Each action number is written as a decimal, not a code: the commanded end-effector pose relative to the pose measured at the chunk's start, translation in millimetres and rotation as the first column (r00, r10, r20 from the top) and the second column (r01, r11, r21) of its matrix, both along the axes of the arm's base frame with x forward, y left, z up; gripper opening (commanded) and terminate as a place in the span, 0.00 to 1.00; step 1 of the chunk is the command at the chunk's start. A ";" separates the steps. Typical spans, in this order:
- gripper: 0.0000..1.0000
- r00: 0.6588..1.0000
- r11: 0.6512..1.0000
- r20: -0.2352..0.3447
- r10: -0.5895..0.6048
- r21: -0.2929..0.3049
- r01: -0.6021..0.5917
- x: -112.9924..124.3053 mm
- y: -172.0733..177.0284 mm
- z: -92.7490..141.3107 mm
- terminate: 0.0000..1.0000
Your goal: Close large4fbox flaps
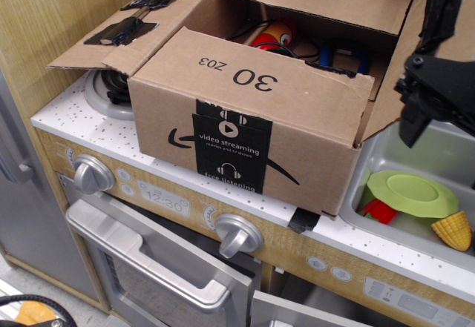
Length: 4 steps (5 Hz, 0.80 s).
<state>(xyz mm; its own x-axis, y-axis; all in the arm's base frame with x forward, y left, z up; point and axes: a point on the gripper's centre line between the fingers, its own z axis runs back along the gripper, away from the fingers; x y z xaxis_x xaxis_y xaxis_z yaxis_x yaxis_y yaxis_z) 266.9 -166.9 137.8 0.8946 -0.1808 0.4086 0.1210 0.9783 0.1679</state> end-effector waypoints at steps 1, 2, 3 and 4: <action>1.00 0.996 0.996 0.084 -0.037 0.082 0.030 14.6 31.6 22.9 0.00; 1.00 0.995 0.995 0.076 -0.067 0.082 0.061 19.4 50.6 11.8 0.00; 1.00 0.995 0.995 0.066 -0.078 0.066 0.074 22.9 61.9 -0.2 0.00; 1.00 0.999 0.999 0.037 -0.032 0.018 0.031 22.9 74.7 -13.2 0.00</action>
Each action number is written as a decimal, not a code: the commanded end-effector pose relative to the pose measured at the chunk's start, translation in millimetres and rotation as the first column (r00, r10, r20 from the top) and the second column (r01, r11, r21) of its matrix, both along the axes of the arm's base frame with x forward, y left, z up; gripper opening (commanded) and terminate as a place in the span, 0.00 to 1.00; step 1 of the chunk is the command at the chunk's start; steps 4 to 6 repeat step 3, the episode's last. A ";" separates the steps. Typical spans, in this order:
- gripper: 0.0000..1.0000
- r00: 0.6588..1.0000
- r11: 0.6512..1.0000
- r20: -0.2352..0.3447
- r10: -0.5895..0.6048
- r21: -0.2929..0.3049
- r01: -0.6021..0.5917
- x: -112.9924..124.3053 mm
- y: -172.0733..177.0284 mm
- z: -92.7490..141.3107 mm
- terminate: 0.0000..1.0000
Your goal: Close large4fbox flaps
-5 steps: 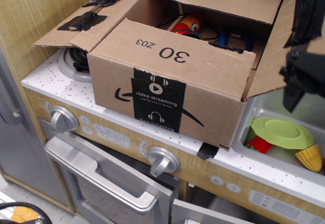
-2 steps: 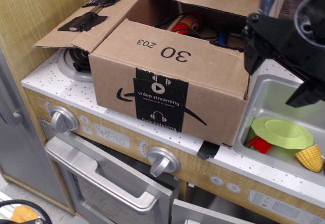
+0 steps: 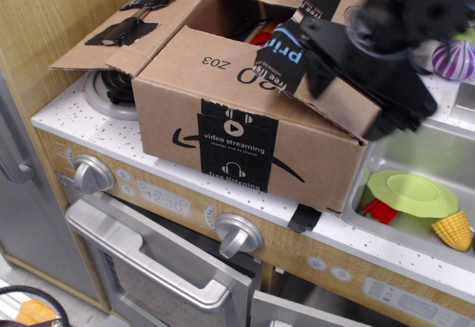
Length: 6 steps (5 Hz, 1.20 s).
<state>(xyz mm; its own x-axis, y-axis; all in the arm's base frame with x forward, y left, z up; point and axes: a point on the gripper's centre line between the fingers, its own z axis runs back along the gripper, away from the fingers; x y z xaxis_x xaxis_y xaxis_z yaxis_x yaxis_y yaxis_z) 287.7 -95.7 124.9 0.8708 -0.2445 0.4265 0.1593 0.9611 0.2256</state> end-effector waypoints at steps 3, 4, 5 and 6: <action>1.00 0.999 0.990 -0.024 0.047 -0.132 -0.050 -7.1 8.8 -31.8 1.00; 1.00 0.999 0.990 -0.024 0.047 -0.132 -0.050 -7.1 8.8 -31.8 1.00; 1.00 0.999 0.990 -0.024 0.047 -0.132 -0.050 -7.1 8.8 -31.8 1.00; 1.00 0.999 0.990 -0.024 0.047 -0.132 -0.050 -7.1 8.8 -31.8 1.00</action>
